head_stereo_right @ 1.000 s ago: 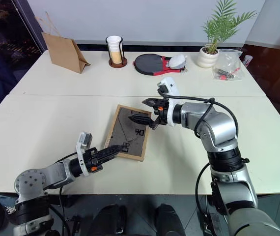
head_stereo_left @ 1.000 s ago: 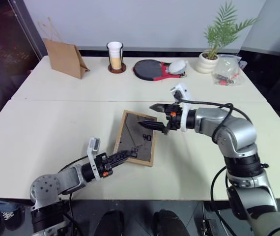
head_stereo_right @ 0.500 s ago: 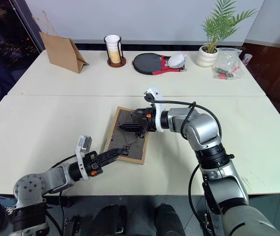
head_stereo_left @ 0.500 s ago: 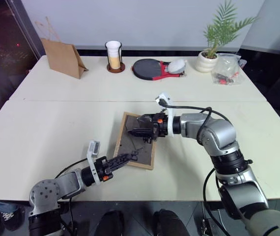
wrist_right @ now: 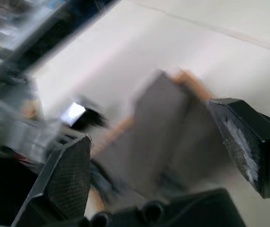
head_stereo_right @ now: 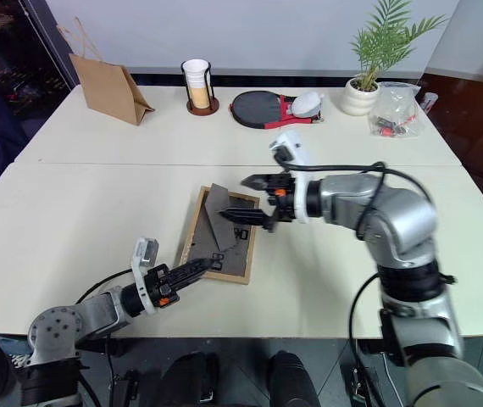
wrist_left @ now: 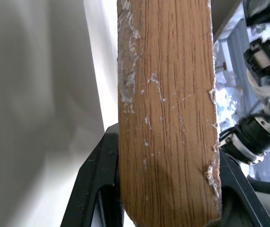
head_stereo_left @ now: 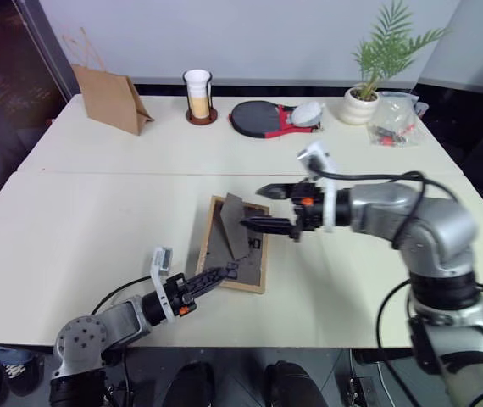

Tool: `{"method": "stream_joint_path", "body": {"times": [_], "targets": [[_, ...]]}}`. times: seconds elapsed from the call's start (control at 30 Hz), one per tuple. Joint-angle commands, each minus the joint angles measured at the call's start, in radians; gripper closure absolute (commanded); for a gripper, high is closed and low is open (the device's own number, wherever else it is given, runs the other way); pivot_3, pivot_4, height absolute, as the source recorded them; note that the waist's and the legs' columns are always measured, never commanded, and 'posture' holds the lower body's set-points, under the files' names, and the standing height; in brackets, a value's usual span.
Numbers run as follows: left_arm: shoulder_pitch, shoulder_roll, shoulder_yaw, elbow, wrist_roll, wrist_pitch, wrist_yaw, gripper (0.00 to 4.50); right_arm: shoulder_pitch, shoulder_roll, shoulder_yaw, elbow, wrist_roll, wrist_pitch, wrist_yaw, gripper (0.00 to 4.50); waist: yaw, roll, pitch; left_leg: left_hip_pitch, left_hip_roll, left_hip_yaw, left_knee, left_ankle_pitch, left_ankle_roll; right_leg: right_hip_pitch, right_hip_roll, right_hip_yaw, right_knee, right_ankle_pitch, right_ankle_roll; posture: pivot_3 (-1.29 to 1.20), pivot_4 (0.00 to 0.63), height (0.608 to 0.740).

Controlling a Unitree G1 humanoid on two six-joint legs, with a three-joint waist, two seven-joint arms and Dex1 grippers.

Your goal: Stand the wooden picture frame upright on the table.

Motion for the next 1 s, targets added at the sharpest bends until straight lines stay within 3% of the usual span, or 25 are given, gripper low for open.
{"method": "stream_joint_path", "body": {"times": [0.03, 0.1, 0.23, 0.3, 0.37, 0.53, 0.6, 0.73, 0.77, 0.87, 0.93, 1.0], "targets": [[-0.013, 0.019, 0.001, 0.006, -0.032, -0.026, -0.056, 3.39, 0.062, -0.095, 0.048, -0.044, -0.107, -0.147, 0.008, 0.04, -0.003, 0.0, 0.0, 0.0, 0.0, 0.0, 0.0, 0.0, 0.0, 0.0, 0.0, 0.0, -0.001, 0.0, 0.0, 0.0, 0.15, 0.74], [-0.018, 0.029, 0.002, 0.019, -0.036, -0.029, -0.065, 3.39, 0.091, -0.108, 0.034, -0.024, -0.183, -0.34, 0.01, 0.04, -0.008, 0.001, 0.0, 0.0, 0.0, 0.001, -0.001, 0.0, 0.0, 0.0, 0.0, 0.0, -0.001, 0.0, 0.0, 0.0, 0.15, 0.74], [-0.024, 0.04, 0.011, 0.022, -0.069, -0.017, -0.072, 3.39, 0.157, -0.195, 0.171, 0.15, -0.582, -0.965, -0.083, 0.04, -0.002, 0.002, 0.0, 0.0, 0.0, 0.001, 0.0, 0.0, 0.0, 0.0, 0.001, 0.0, 0.0, 0.0, 0.0, 0.0, 0.15, 0.74], [-0.019, 0.043, 0.012, 0.022, -0.084, -0.014, -0.076, 3.39, 0.161, -0.184, 0.21, 0.249, -0.729, -1.25, -0.181, 0.04, -0.001, 0.001, 0.0, 0.0, 0.0, 0.001, 0.001, 0.0, 0.0, 0.001, 0.002, 0.0, -0.001, 0.0, 0.0, 0.0, 0.15, 0.74], [-0.012, 0.048, 0.007, 0.017, -0.089, -0.017, -0.08, 3.39, 0.163, -0.143, 0.22, 0.323, -0.767, -1.39, -0.22, 0.04, -0.003, 0.001, 0.0, 0.0, -0.001, 0.002, 0.002, 0.0, 0.001, 0.001, 0.002, 0.0, -0.001, 0.0, 0.0, 0.0, 0.15, 0.74], [-0.004, 0.064, -0.007, 0.016, -0.065, -0.03, -0.101, 3.39, 0.154, -0.016, 0.158, 0.299, -0.549, -1.176, -0.106, 0.04, 0.0, 0.001, 0.001, 0.001, 0.0, 0.002, 0.004, 0.001, 0.001, 0.002, 0.003, 0.0, 0.003, 0.002, 0.004, 0.0, 0.15, 0.74], [0.0, 0.077, -0.017, 0.029, -0.043, -0.041, -0.125, 3.39, 0.12, 0.001, 0.108, 0.254, -0.384, -0.941, -0.047, 0.04, 0.0, 0.001, 0.001, 0.002, 0.0, 0.001, 0.004, 0.001, 0.001, 0.002, 0.003, 0.0, 0.004, 0.002, 0.004, 0.0, 0.15, 0.74], [0.018, 0.103, -0.048, 0.055, 0.002, -0.072, -0.188, 3.39, 0.05, 0.014, -0.039, 0.163, 0.145, -0.349, 0.023, 0.04, 0.001, 0.001, 0.001, 0.003, 0.0, 0.0, 0.005, 0.001, 0.001, 0.004, 0.002, -0.001, 0.004, 0.001, 0.002, 0.0, 0.15, 0.74], [0.019, 0.106, -0.053, 0.059, 0.007, -0.077, -0.199, 3.39, 0.04, 0.022, -0.045, 0.162, 0.164, -0.32, 0.025, 0.04, 0.0, 0.001, 0.001, 0.003, 0.0, 0.0, 0.005, 0.001, 0.001, 0.004, 0.002, -0.001, 0.004, 0.0, 0.001, 0.0, 0.15, 0.74], [0.019, 0.11, -0.058, 0.069, 0.011, -0.084, -0.218, 3.39, 0.06, 0.0, 0.01, 0.132, 0.034, -0.471, 0.083, 0.04, 0.0, 0.001, 0.001, 0.003, 0.001, -0.001, 0.002, 0.0, 0.0, 0.003, 0.001, -0.002, 0.003, 0.0, 0.0, 0.0, 0.15, 0.74], [0.013, 0.11, -0.048, 0.082, -0.005, -0.08, -0.222, 3.39, 0.083, -0.08, 0.157, 0.22, -0.321, -0.861, 0.074, 0.04, 0.0, 0.001, 0.001, 0.002, 0.001, -0.001, 0.001, 0.0, 0.0, 0.002, 0.001, -0.002, 0.003, 0.0, 0.0, 0.0, 0.15, 0.74], [0.012, 0.113, -0.039, 0.093, -0.015, -0.076, -0.23, 3.39, 0.092, -0.127, 0.246, 0.331, -0.576, -1.199, 0.023, 0.04, 0.0, 0.001, 0.0, 0.002, 0.0, 0.0, 0.001, 0.0, 0.0, 0.002, 0.001, -0.001, 0.002, 0.0, 0.0, 0.0, 0.15, 0.74]]}}
